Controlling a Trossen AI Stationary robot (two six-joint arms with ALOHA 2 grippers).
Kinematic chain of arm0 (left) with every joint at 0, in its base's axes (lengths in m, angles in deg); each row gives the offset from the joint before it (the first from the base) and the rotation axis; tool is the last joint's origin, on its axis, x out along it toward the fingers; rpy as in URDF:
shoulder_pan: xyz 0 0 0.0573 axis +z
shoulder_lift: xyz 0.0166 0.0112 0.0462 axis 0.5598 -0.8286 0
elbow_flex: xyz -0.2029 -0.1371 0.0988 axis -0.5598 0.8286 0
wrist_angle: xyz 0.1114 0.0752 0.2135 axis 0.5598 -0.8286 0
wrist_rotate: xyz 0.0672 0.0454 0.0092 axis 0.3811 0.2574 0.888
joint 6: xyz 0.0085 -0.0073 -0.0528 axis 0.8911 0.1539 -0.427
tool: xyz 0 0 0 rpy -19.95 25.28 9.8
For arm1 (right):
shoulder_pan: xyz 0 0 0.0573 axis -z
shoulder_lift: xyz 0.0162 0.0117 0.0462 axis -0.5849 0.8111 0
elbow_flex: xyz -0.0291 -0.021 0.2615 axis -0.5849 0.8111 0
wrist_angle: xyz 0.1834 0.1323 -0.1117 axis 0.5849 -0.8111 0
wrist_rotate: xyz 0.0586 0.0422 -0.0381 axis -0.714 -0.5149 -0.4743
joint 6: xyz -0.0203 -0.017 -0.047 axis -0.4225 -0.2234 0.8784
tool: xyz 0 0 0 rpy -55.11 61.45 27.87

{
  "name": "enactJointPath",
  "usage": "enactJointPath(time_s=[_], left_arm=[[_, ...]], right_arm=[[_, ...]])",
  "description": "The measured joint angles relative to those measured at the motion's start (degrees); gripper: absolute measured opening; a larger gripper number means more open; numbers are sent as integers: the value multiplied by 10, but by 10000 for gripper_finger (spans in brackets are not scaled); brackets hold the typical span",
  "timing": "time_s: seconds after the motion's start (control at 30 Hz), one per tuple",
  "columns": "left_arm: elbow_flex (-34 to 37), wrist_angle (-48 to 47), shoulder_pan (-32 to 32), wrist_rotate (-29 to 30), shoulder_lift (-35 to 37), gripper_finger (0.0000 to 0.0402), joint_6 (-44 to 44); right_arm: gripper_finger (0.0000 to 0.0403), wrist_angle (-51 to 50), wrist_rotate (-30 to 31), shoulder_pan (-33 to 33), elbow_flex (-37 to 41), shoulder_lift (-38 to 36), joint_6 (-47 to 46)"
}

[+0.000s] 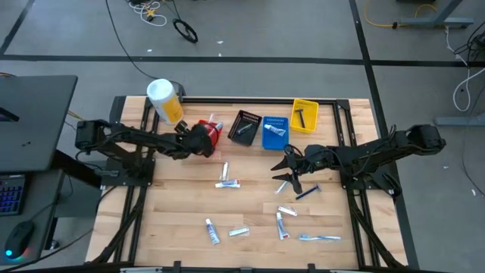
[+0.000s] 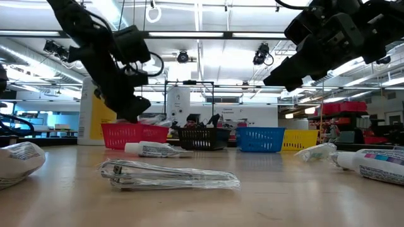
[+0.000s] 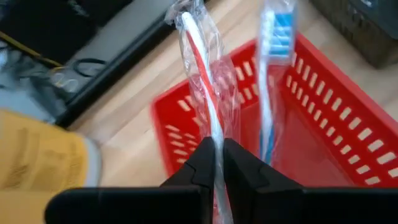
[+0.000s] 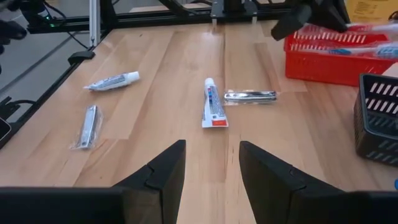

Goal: Pick & Place Travel size toiletries
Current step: Put the orange toothbrush into the red bin, then put the nail cutter into the black bin

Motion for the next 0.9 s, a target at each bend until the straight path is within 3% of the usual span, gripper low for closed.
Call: enactJointPath(time_s=[0.17, 0.6, 0.9], left_arm=[[15, 15, 23, -94, 0, 57, 27], [-21, -24, 18, -95, 6, 125, 60], [-114, -138, -16, -97, 15, 128, 26]], right_arm=[[160, 4, 22, 1, 0, 0, 10], [165, 13, 34, 1, 0, 0, 25], [229, 12, 17, 1, 0, 0, 26]])
